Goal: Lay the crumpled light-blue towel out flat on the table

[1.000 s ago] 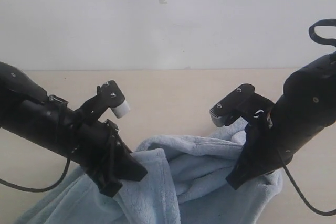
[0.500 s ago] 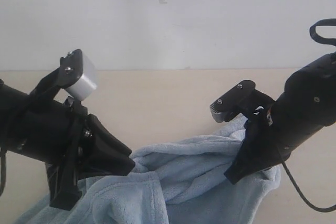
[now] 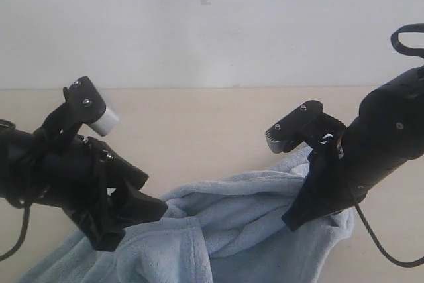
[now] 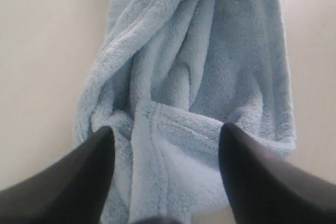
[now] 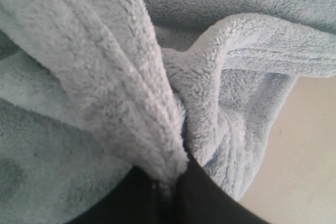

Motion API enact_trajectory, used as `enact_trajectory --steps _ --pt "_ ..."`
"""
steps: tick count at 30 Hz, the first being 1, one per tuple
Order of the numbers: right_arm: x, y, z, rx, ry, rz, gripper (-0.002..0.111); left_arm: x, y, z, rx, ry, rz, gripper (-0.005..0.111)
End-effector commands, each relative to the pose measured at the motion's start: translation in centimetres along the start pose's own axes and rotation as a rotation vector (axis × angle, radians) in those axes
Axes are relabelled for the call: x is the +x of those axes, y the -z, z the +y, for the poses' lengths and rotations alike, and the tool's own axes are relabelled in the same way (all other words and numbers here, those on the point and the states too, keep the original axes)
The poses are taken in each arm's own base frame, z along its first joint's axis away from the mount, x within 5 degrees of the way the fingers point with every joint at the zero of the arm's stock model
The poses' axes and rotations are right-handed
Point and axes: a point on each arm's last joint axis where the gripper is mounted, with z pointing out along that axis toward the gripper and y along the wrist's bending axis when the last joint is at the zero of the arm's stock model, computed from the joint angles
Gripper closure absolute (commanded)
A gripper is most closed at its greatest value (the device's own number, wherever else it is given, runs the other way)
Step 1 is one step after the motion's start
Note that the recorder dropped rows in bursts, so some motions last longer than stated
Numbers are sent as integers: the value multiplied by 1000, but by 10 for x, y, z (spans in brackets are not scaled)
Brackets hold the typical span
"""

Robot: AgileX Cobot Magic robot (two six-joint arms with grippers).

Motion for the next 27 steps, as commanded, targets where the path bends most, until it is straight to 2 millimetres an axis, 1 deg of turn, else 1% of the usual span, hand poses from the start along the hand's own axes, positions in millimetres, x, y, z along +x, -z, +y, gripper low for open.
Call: enact_trajectory --steps 1,4,7,12,18,23,27 --pt "-1 2 -2 5 -7 -14 108 -5 -21 5 54 -57 24 49" --pt "-1 2 -2 5 -7 -17 108 1 -40 5 96 -159 84 49" --pt "-1 2 -2 5 -7 -17 108 6 -57 8 117 -182 133 49" --pt "-1 2 -2 6 -7 -19 108 10 -80 18 137 -181 179 49" --pt "-2 2 -2 6 -5 -25 108 10 -95 26 143 -189 197 49" --pt "-3 1 -2 7 -3 -33 108 10 -105 21 158 -225 206 49" --pt "-3 1 -2 7 -3 -36 108 18 -117 16 185 -241 237 49"
